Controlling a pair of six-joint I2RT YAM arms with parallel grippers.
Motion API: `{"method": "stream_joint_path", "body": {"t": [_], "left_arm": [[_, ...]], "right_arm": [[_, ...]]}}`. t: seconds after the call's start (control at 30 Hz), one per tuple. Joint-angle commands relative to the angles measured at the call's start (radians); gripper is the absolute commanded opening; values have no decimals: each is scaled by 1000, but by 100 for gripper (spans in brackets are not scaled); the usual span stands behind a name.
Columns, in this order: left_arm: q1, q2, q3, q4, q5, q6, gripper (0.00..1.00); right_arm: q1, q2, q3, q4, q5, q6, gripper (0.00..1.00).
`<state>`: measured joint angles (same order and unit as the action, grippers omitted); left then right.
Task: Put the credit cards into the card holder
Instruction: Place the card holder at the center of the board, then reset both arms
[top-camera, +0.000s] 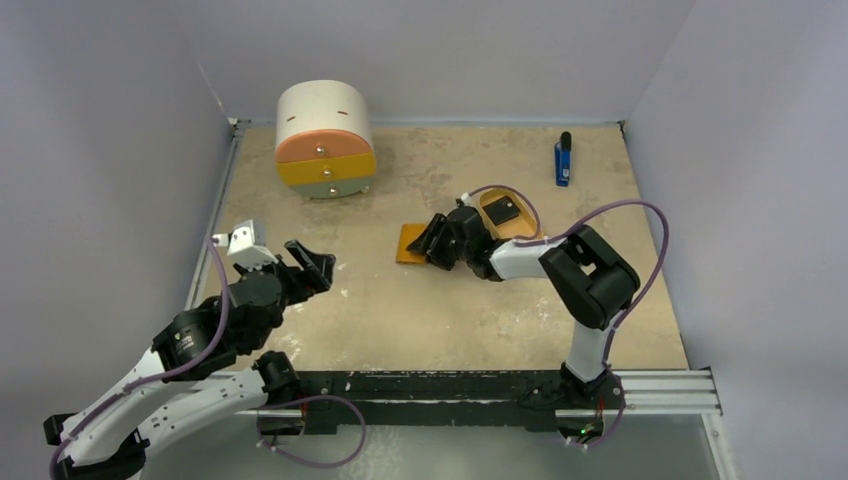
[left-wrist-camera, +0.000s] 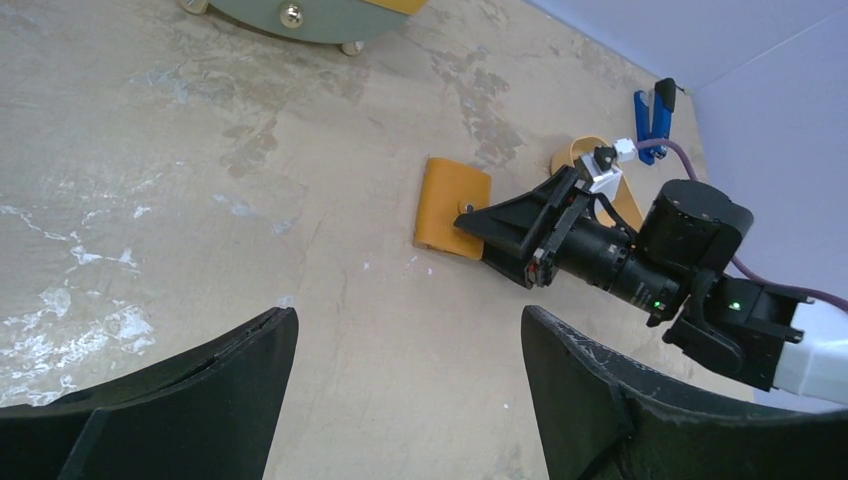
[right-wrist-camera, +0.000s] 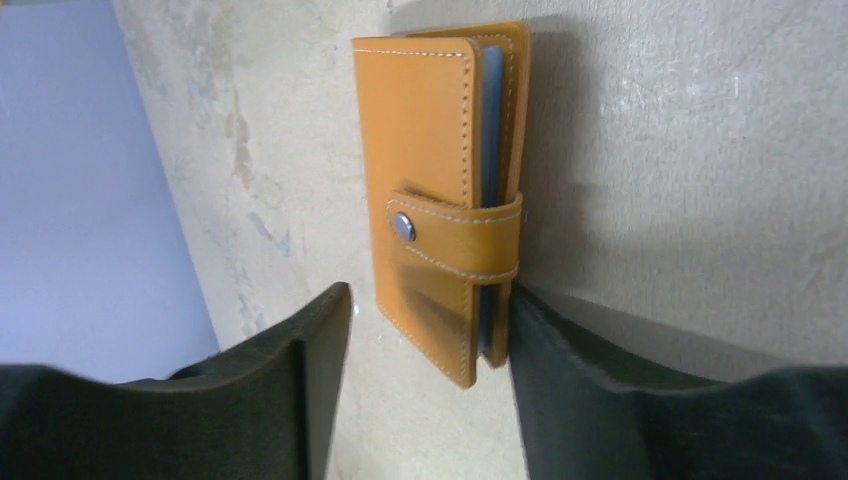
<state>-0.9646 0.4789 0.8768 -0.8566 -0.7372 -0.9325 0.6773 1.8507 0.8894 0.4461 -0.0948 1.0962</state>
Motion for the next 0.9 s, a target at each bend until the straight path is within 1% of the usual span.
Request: {"method": "stream_joint_path", "body": {"t": [0.0,0.13,0.17,0.23,0.3,0.4,0.47,0.5,0.53,0.57,0.6,0.63,0.67,0.77,0.87], "left_arm": [[0,26,35,0,-24,7,81],[-1,46,68,-26,-49,72,82],[-1,55,82,-35,-59,86,82],[-1,75,111,-51,-82,103,83],[-1,94,133,-64,-109,105,84],[-1,110,143,-42,-135,97,86],[0,112,127,8,-126,89,88],[0,115,114,39,-115,85,88],[0,119,97,75,-97,82,88],[0,125,79,108,-80,78,88],[0,134,63,143,-62,67,88],[-1,148,49,167,-50,48,88],[0,166,42,184,-44,23,88],[0,241,51,179,-69,-73,88],[0,314,94,120,-119,-168,89]], "right_arm": [[-38,-109,-65,2,11,-45,65],[-139,-289,-193,-2,-81,-119,92],[-151,-346,-210,-42,-85,-163,96],[-153,-481,-200,-187,-66,-287,98],[-153,-613,-174,-313,0,-400,98],[-150,-803,-136,-470,39,-506,98],[-148,-910,-86,-588,108,-571,98],[-147,-954,-59,-642,175,-603,98],[-145,-999,-33,-691,333,-620,98],[-145,-1032,-13,-730,427,-625,99],[-145,-1063,3,-759,640,-627,99],[-145,-1087,13,-772,764,-636,99],[-145,-1103,30,-794,819,-653,99],[-145,-1142,78,-844,854,-676,99],[-145,-1181,104,-830,780,-723,99]]}}
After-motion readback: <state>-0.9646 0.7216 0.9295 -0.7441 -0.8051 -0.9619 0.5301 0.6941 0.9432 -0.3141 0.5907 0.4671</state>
